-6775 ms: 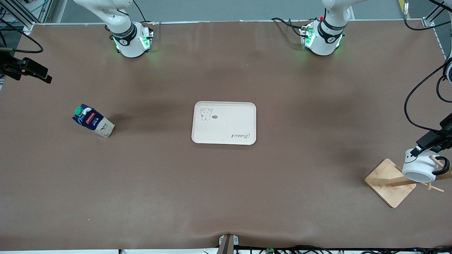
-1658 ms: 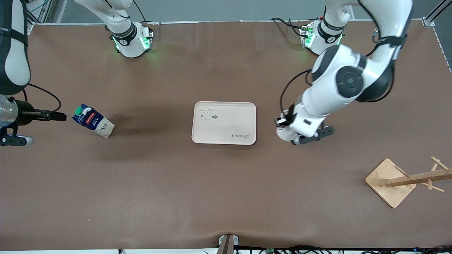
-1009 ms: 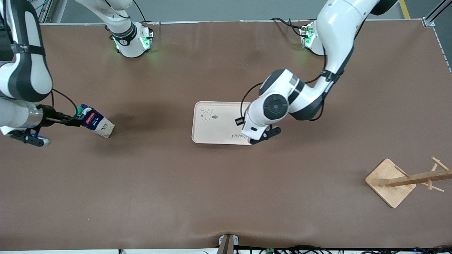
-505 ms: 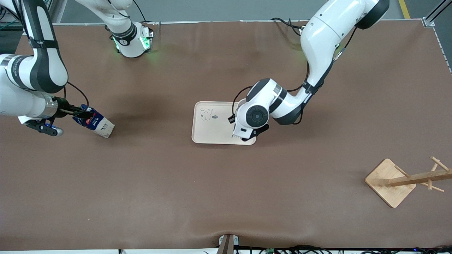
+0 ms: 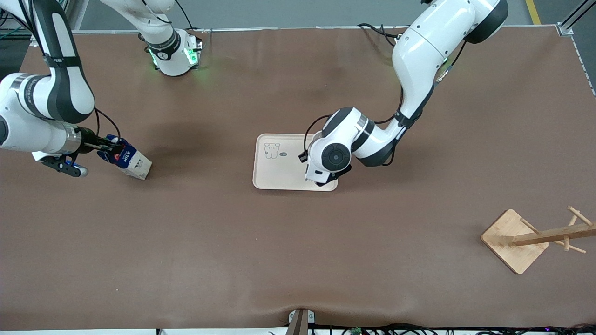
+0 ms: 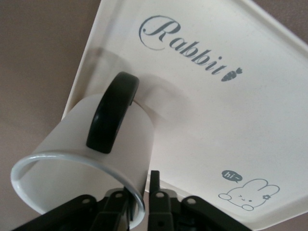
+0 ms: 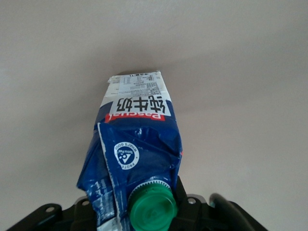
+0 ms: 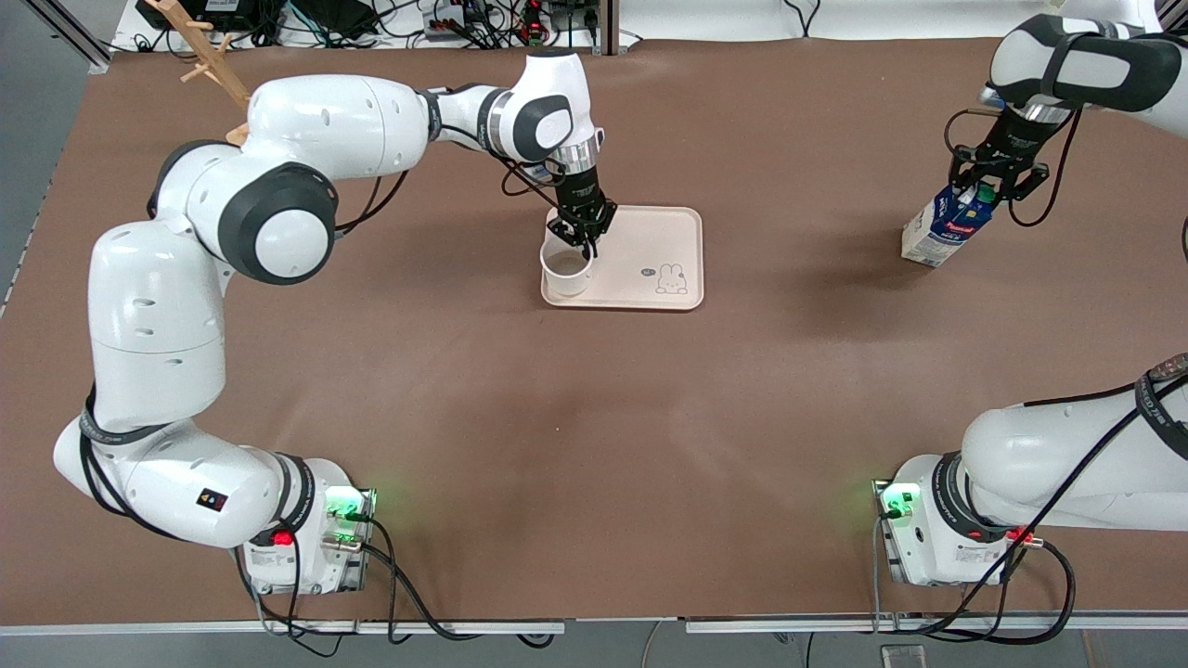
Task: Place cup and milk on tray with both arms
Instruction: 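Carry the mug to the tray while the right gripper grasps the milk, then release the mug on the tray while the right gripper lifts the milk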
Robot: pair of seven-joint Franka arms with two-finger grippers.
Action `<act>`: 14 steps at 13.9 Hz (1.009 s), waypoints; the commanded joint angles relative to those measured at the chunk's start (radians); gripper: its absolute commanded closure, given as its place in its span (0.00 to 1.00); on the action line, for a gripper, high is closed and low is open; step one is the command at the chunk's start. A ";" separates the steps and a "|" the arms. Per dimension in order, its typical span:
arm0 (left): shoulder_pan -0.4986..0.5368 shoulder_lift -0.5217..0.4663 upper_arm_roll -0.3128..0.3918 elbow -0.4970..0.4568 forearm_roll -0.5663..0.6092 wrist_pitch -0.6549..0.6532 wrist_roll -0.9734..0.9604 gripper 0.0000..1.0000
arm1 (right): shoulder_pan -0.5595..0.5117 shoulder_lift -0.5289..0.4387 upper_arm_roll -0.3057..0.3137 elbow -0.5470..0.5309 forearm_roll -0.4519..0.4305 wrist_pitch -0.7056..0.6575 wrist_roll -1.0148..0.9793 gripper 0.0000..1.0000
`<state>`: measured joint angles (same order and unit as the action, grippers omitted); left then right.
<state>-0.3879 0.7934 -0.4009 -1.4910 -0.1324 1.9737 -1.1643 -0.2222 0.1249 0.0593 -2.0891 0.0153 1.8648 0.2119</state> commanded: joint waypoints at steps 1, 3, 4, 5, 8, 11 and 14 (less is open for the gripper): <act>-0.012 0.015 0.007 0.044 -0.016 -0.003 -0.015 0.00 | 0.036 -0.019 0.011 0.157 0.018 -0.178 0.012 1.00; -0.006 0.007 0.007 0.073 -0.015 -0.006 -0.018 0.00 | 0.104 -0.018 0.010 0.259 0.018 -0.266 0.014 1.00; 0.001 -0.006 0.007 0.092 -0.010 -0.019 -0.017 0.00 | 0.139 -0.016 0.010 0.303 0.018 -0.298 0.014 1.00; 0.009 -0.035 0.010 0.106 -0.001 -0.024 -0.015 0.00 | 0.179 -0.016 0.010 0.348 0.018 -0.328 0.018 1.00; 0.075 -0.164 0.027 0.109 0.061 -0.027 -0.003 0.00 | 0.338 0.012 0.010 0.473 0.020 -0.375 0.079 1.00; 0.182 -0.252 0.024 0.109 0.119 -0.030 0.023 0.00 | 0.493 0.070 0.011 0.564 0.034 -0.374 0.257 1.00; 0.282 -0.325 0.025 0.107 0.166 -0.129 0.103 0.00 | 0.602 0.175 0.010 0.674 0.103 -0.363 0.277 1.00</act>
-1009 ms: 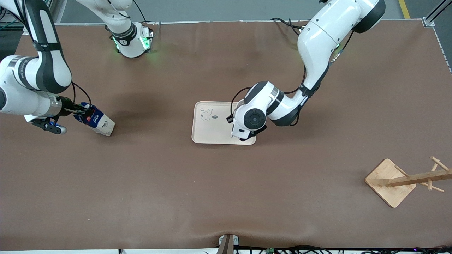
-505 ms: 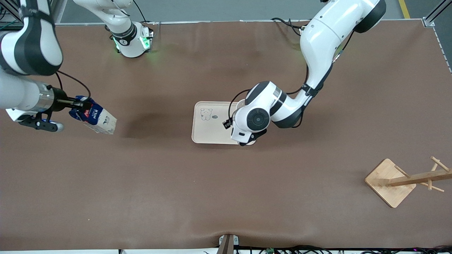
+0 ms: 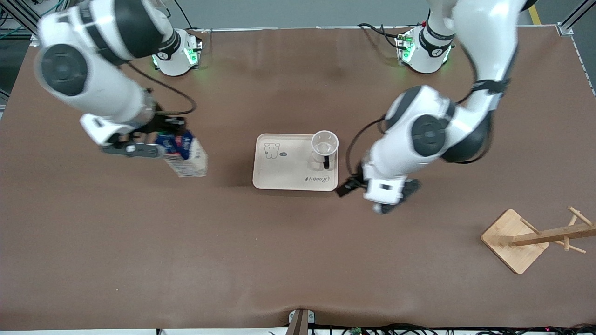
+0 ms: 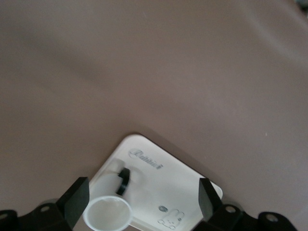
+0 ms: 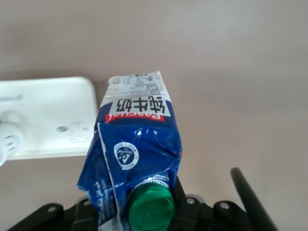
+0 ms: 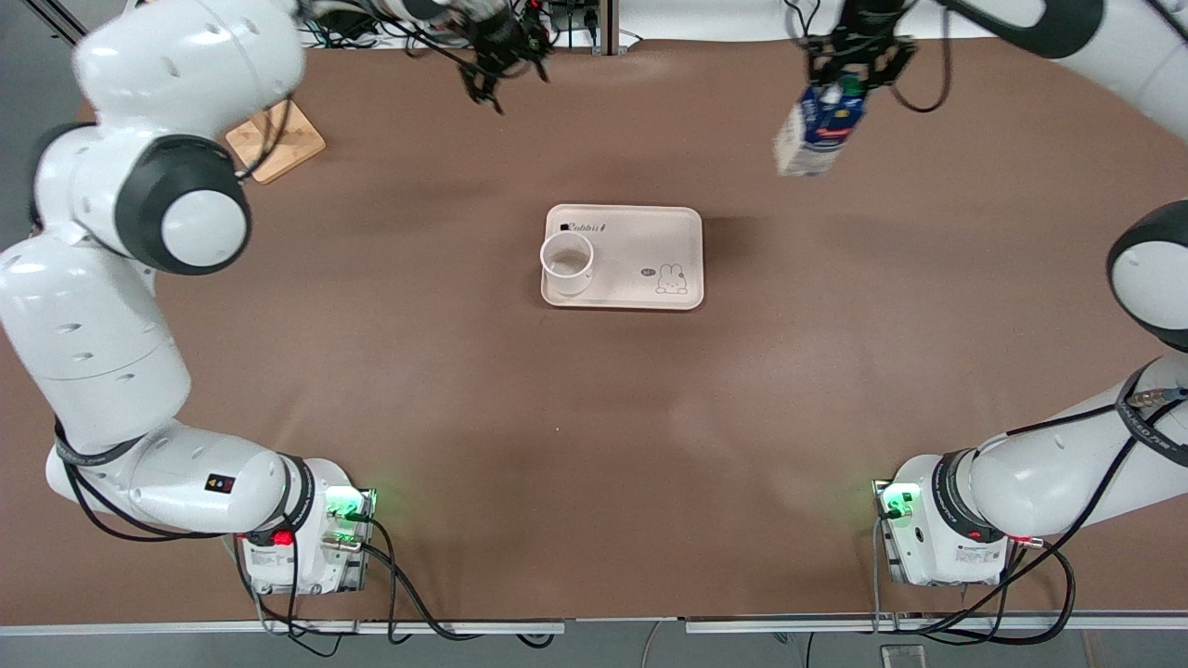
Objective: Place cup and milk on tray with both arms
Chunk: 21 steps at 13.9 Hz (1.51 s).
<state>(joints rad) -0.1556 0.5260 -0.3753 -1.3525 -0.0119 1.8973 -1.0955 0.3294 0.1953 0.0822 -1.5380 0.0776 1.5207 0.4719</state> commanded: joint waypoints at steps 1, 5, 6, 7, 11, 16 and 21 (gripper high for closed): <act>0.080 -0.085 -0.002 -0.033 0.081 -0.088 0.052 0.00 | 0.081 0.154 -0.013 0.180 0.053 -0.024 0.016 1.00; 0.178 -0.191 -0.001 -0.033 0.176 -0.219 0.228 0.00 | 0.184 0.281 -0.013 0.240 0.085 -0.014 0.063 1.00; 0.210 -0.225 -0.004 -0.031 0.170 -0.243 0.273 0.00 | 0.207 0.320 -0.012 0.269 0.090 -0.007 0.117 1.00; 0.231 -0.253 -0.008 -0.031 0.168 -0.260 0.301 0.00 | 0.229 0.361 -0.012 0.292 0.094 -0.005 0.140 1.00; 0.270 -0.333 -0.007 -0.031 0.162 -0.306 0.384 0.00 | 0.293 0.444 -0.013 0.326 0.108 0.025 0.169 1.00; 0.271 -0.414 0.051 -0.043 0.155 -0.351 0.547 0.00 | 0.342 0.486 -0.016 0.314 0.096 0.039 0.175 1.00; 0.188 -0.544 0.242 -0.154 0.086 -0.365 0.799 0.00 | 0.359 0.496 -0.016 0.266 0.096 0.087 0.243 0.55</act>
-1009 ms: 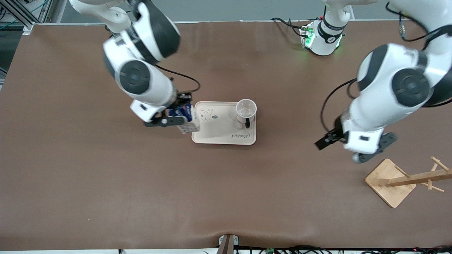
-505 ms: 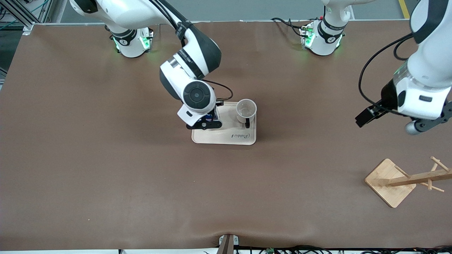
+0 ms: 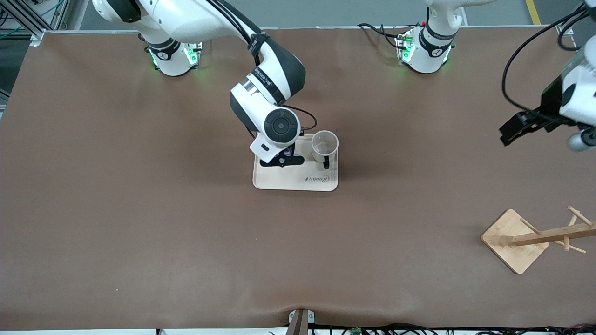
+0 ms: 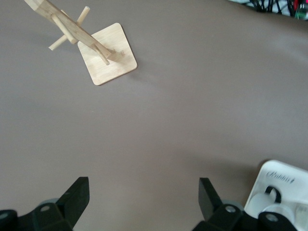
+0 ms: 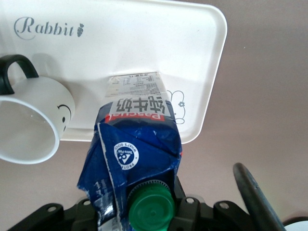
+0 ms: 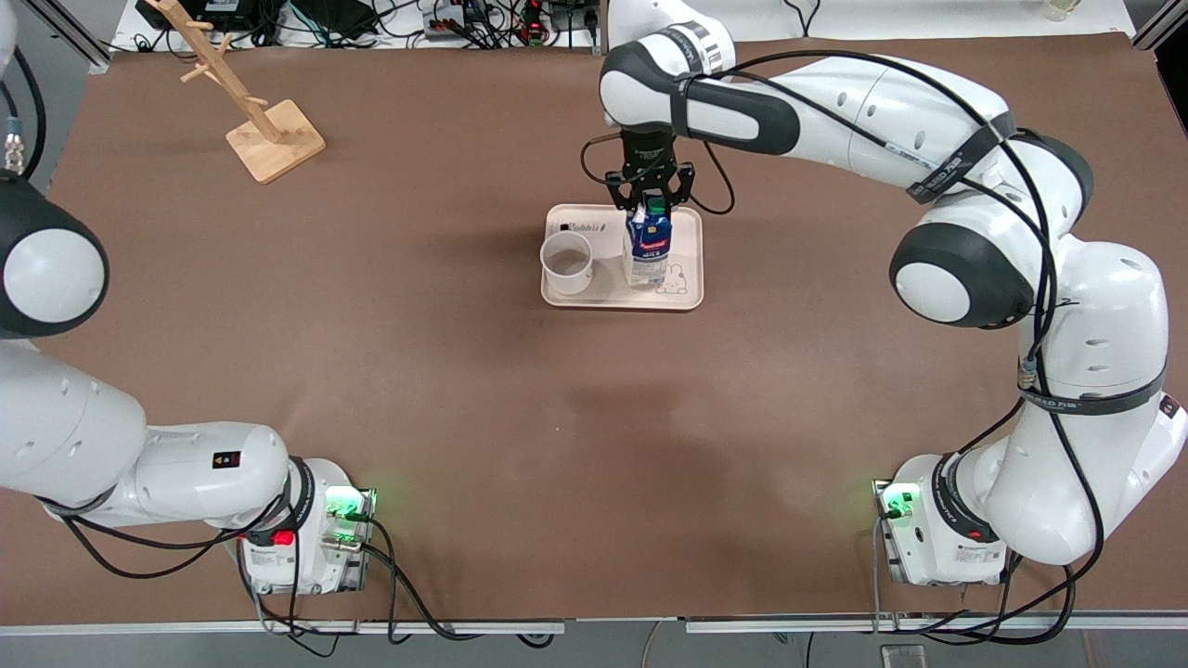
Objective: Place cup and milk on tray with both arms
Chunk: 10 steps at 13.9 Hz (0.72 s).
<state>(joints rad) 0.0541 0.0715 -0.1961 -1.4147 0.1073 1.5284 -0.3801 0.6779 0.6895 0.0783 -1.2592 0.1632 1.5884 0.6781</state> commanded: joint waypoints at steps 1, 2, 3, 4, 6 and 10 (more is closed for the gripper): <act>-0.022 -0.117 0.081 -0.121 -0.046 0.004 0.151 0.00 | 0.017 0.001 -0.014 -0.016 0.009 0.021 0.038 0.50; -0.028 -0.149 0.104 -0.156 -0.055 0.004 0.200 0.00 | 0.017 0.001 -0.014 -0.016 0.004 0.019 0.038 0.47; -0.048 -0.179 0.137 -0.186 -0.064 0.004 0.222 0.00 | 0.017 0.001 -0.014 -0.016 -0.005 0.019 0.038 0.28; -0.054 -0.206 0.161 -0.211 -0.078 0.004 0.234 0.00 | 0.019 0.001 -0.014 -0.016 -0.020 0.019 0.038 0.00; -0.057 -0.232 0.178 -0.234 -0.087 0.004 0.263 0.00 | 0.019 -0.002 -0.014 -0.016 -0.034 0.013 0.037 0.00; -0.080 -0.239 0.201 -0.233 -0.087 -0.031 0.273 0.00 | 0.009 -0.010 -0.012 -0.005 -0.034 0.005 0.034 0.00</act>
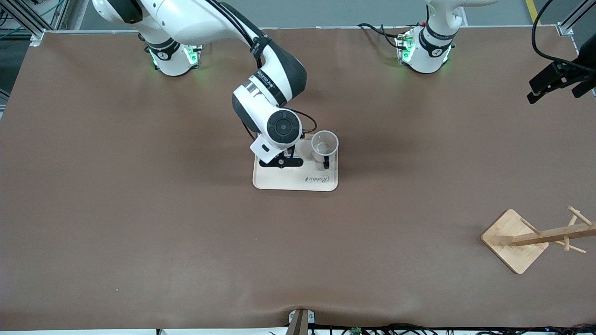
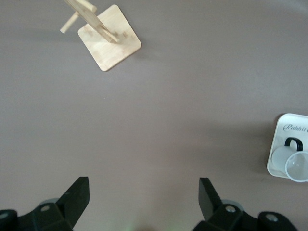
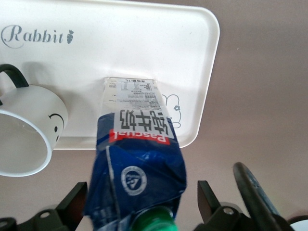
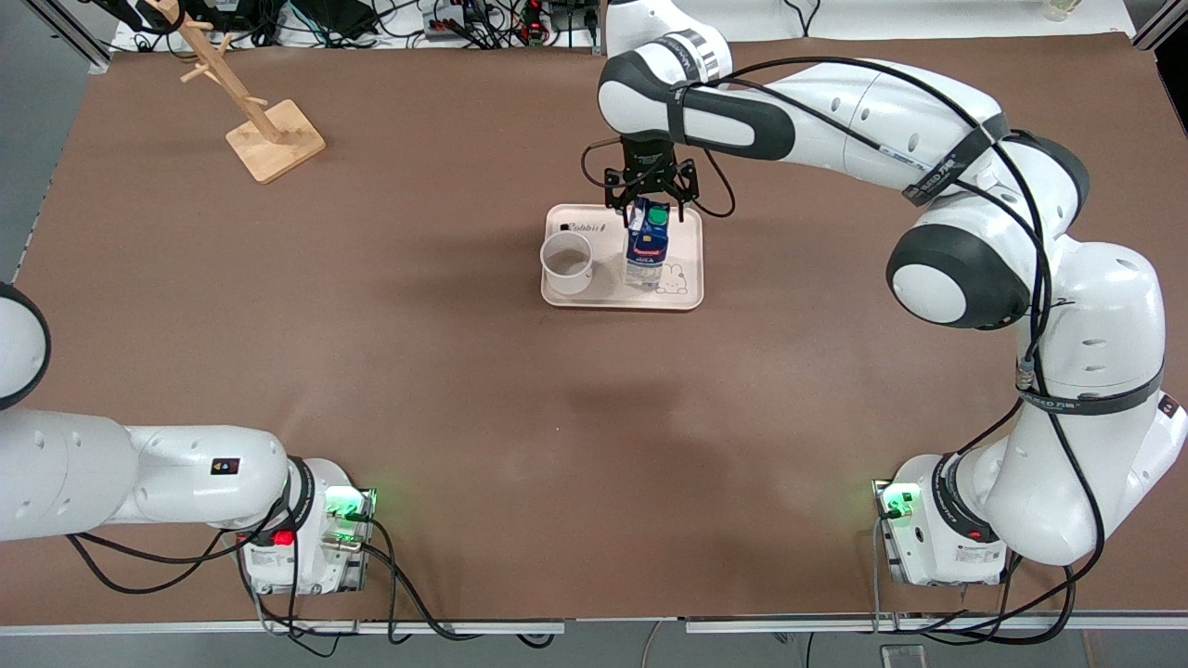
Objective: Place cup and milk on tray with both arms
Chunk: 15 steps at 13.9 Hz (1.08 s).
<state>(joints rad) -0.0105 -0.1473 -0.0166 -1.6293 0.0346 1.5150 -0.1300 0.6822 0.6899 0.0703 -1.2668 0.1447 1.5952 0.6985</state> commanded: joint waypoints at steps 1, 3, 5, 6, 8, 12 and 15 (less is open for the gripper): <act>-0.011 -0.014 0.021 -0.009 -0.016 -0.018 0.036 0.00 | 0.007 -0.010 -0.004 0.004 -0.016 -0.001 0.013 0.00; -0.014 -0.006 0.017 -0.009 -0.016 -0.019 0.038 0.00 | 0.004 -0.021 -0.004 0.006 -0.016 -0.001 0.012 0.00; -0.020 -0.002 0.015 -0.009 -0.016 -0.019 0.038 0.00 | -0.003 -0.026 -0.006 0.033 -0.013 -0.004 0.012 0.00; -0.022 0.009 0.012 -0.008 -0.016 -0.019 0.036 0.00 | -0.003 -0.027 -0.010 0.044 -0.014 -0.009 0.013 0.00; -0.025 0.015 -0.008 -0.009 -0.016 -0.019 0.027 0.00 | -0.016 -0.050 -0.012 0.067 -0.014 -0.009 0.013 0.00; -0.023 0.026 -0.042 -0.004 -0.015 -0.045 0.013 0.00 | -0.143 -0.104 -0.009 0.185 -0.014 -0.117 -0.002 0.00; -0.026 0.038 -0.046 0.002 -0.015 -0.045 0.013 0.00 | -0.261 -0.177 -0.014 0.214 -0.017 -0.224 -0.002 0.00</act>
<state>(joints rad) -0.0372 -0.1186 -0.0598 -1.6428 0.0335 1.4864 -0.1157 0.4914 0.5569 0.0401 -1.0608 0.1360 1.4231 0.6944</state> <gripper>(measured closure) 0.000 0.000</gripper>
